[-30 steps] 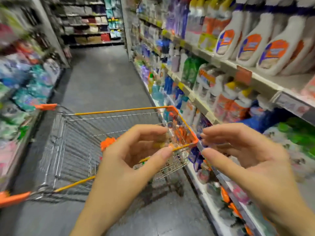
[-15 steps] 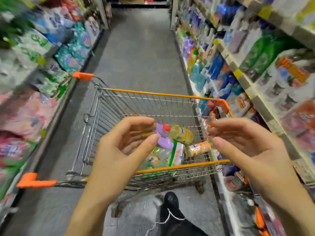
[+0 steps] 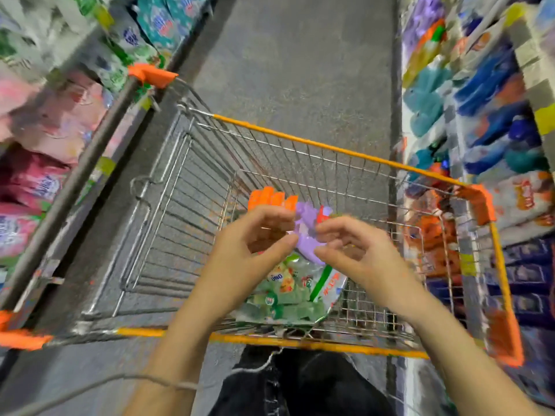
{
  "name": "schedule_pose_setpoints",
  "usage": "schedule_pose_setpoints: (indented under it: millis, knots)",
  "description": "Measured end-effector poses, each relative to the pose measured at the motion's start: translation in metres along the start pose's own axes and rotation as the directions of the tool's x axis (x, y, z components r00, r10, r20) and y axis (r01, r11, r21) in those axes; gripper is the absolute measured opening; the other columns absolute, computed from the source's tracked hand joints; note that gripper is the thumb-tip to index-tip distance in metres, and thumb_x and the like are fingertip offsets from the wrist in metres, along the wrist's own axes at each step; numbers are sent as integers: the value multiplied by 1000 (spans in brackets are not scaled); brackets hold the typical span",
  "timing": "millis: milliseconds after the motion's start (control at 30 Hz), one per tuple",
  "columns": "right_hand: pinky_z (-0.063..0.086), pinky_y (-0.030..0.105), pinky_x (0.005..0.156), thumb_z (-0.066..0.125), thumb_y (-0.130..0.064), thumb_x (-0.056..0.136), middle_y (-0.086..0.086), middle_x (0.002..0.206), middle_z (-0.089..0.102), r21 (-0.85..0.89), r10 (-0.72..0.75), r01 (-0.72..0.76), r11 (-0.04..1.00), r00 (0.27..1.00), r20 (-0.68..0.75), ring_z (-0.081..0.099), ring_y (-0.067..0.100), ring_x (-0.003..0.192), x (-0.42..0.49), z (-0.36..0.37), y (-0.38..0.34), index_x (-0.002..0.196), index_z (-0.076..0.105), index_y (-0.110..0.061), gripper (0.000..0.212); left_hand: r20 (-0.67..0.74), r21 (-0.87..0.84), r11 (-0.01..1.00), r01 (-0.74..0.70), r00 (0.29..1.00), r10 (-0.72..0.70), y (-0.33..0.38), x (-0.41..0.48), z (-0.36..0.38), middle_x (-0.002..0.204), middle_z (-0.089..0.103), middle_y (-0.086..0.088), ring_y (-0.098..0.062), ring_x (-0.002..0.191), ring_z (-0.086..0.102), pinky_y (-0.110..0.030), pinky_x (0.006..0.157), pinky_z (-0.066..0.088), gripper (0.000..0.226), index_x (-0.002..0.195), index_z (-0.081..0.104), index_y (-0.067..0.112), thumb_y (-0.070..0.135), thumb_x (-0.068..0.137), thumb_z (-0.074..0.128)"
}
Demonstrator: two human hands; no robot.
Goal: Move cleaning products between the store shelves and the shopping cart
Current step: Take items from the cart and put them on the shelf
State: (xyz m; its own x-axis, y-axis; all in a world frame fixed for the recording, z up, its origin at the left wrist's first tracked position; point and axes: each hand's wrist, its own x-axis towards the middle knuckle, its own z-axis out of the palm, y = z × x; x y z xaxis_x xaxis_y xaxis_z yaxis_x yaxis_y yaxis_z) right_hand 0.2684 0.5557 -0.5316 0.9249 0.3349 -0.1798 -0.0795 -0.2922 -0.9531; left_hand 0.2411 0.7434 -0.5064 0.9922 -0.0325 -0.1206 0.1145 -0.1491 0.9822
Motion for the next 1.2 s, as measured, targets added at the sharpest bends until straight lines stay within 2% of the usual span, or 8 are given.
schedule_pose_setpoints:
  millis: [100, 233, 367, 500, 700, 833, 1000, 1200]
  knots:
    - [42, 14, 67, 70, -14, 88, -2, 93, 64, -266, 108, -62, 962, 981, 161, 55, 4, 76, 35, 27, 66, 103, 66, -15, 16, 71, 192, 979, 62, 994, -77, -66, 35, -1, 95, 69, 0, -14, 88, 67, -31, 83, 55, 22, 99, 62, 21, 8, 84, 71]
    - [47, 37, 78, 64, -15, 88, 11, 107, 63, -578, 242, -3, 816, 910, 338, 60, 28, 98, 64, 64, 149, 120, 58, -12, 32, 223, 534, 837, 119, 935, -275, -159, 68, 1, 100, 67, -1, -18, 92, 63, -39, 82, 53, 33, 107, 64, 18, 27, 76, 74]
    - [50, 39, 86, 58, -16, 92, 15, 127, 58, -793, 439, 42, 607, 815, 379, 57, 33, 114, 70, 88, 202, 142, 38, -16, 54, 396, 746, 665, 31, 783, -480, -221, 77, 5, 126, 56, -7, -26, 116, 53, -28, 89, 43, 52, 130, 52, 11, 18, 82, 72]
    - [49, 39, 89, 57, -10, 92, 16, 137, 50, -824, 517, 65, 562, 751, 412, 54, 33, 119, 70, 97, 238, 150, 27, -17, 65, 402, 902, 413, -129, 603, -689, -267, 70, 7, 146, 39, -15, -35, 126, 46, -44, 100, 45, 68, 147, 32, 19, 13, 87, 64]
    - [46, 38, 93, 53, -11, 96, 17, 133, 50, -820, 565, 67, 568, 693, 448, 53, 31, 117, 67, 105, 260, 136, 41, -10, 42, 356, 934, 263, -241, 676, -645, -286, 57, 9, 154, 19, -9, -35, 141, 16, -46, 109, 34, 57, 143, 38, 20, 15, 90, 60]
    - [46, 42, 95, 51, 2, 92, 18, 131, 51, -831, 516, 118, 544, 734, 442, 51, 32, 118, 63, 106, 254, 133, 42, -4, 43, 339, 938, 284, -197, 679, -651, -286, 60, 13, 153, 22, -8, -34, 139, 18, -45, 111, 29, 56, 141, 41, 21, 16, 89, 61]
    - [41, 36, 101, 51, -4, 95, 12, 136, 48, -708, 371, 60, 704, 819, 438, 47, 28, 123, 54, 82, 227, 143, 37, -10, 51, 350, 886, 462, -36, 705, -617, -266, 63, 4, 145, 40, -4, -28, 134, 32, -42, 106, 37, 55, 137, 46, 23, 27, 86, 67]
    - [34, 7, 94, 42, -20, 102, -12, 117, 53, -328, 164, -87, 941, 963, 216, 51, 1, 111, 45, 35, 133, 124, 49, -31, 25, 202, 253, 899, 356, 890, -409, -187, 60, -16, 102, 64, 11, -7, 96, 61, -18, 90, 47, 33, 101, 61, 30, 15, 78, 78]
